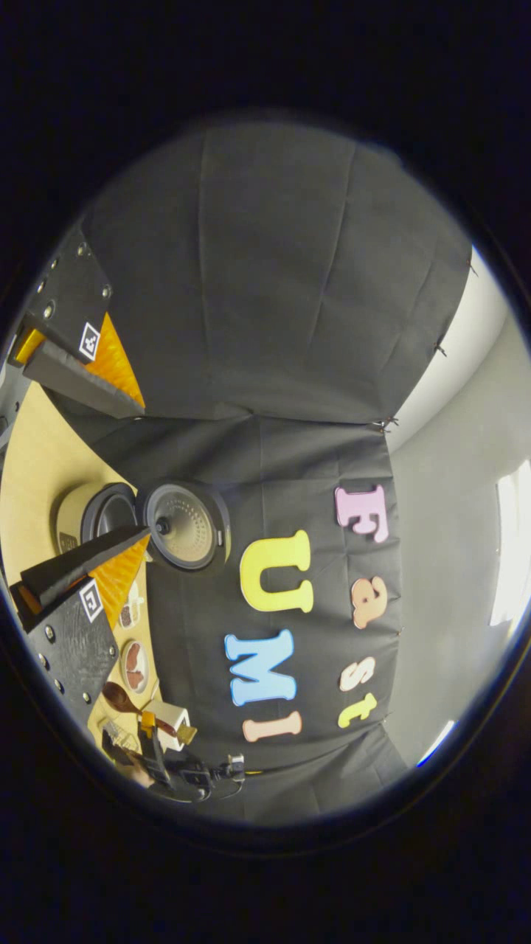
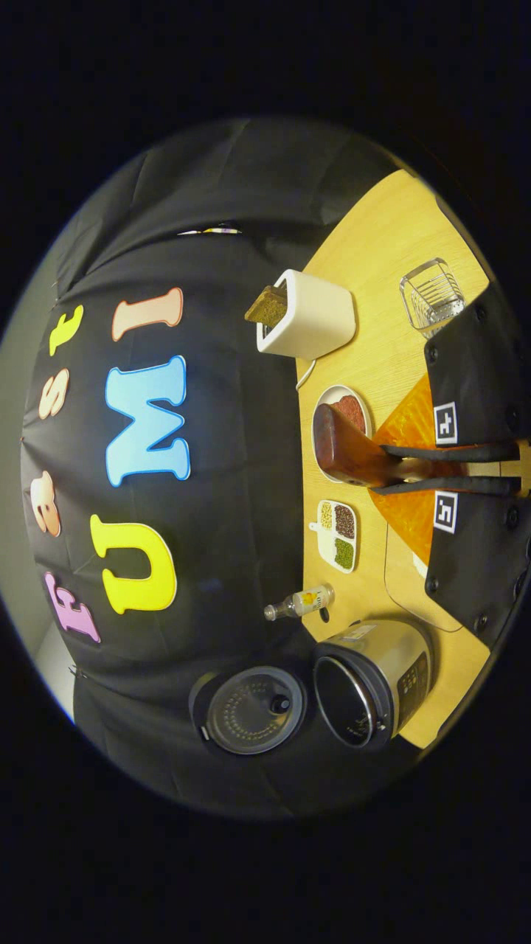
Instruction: Close the left gripper, press the button to open the rice cooker; take a wooden spoon from the chopstick holder with the right hand, scoop a spoonful of rice and pour it into the rice cooker, then put the wooden spoon back into the chopstick holder.
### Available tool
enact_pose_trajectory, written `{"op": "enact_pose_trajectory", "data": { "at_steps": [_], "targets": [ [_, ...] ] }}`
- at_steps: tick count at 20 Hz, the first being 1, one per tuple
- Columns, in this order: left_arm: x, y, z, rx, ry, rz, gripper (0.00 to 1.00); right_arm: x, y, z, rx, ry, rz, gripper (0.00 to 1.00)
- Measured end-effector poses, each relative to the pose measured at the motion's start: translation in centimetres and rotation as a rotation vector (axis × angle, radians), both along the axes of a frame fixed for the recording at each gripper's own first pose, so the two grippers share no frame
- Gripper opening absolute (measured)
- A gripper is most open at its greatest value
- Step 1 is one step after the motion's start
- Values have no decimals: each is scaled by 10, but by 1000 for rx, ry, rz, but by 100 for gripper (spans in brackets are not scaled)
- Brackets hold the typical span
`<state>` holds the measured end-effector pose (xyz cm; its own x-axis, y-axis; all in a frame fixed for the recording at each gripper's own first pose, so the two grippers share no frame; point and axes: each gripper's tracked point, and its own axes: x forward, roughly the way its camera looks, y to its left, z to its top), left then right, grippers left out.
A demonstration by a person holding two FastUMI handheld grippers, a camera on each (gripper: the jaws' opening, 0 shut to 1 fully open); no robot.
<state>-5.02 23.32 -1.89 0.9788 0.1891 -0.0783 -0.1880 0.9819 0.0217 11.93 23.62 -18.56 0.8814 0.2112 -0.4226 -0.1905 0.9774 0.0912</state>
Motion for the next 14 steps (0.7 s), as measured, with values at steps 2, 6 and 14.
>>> {"op": "enact_pose_trajectory", "data": {
  "at_steps": [2,6,14],
  "targets": [
    [0,7,-1,3,3,7,89,-3,10,-8,-43,-12,14,9],
    [1,16,-5,-1,9,19,89,-8,34,-11,-80,-36,48,5],
    [1,17,-17,-18,18,28,89,-26,74,-19,-14,-2,86,9]
  ]
}}
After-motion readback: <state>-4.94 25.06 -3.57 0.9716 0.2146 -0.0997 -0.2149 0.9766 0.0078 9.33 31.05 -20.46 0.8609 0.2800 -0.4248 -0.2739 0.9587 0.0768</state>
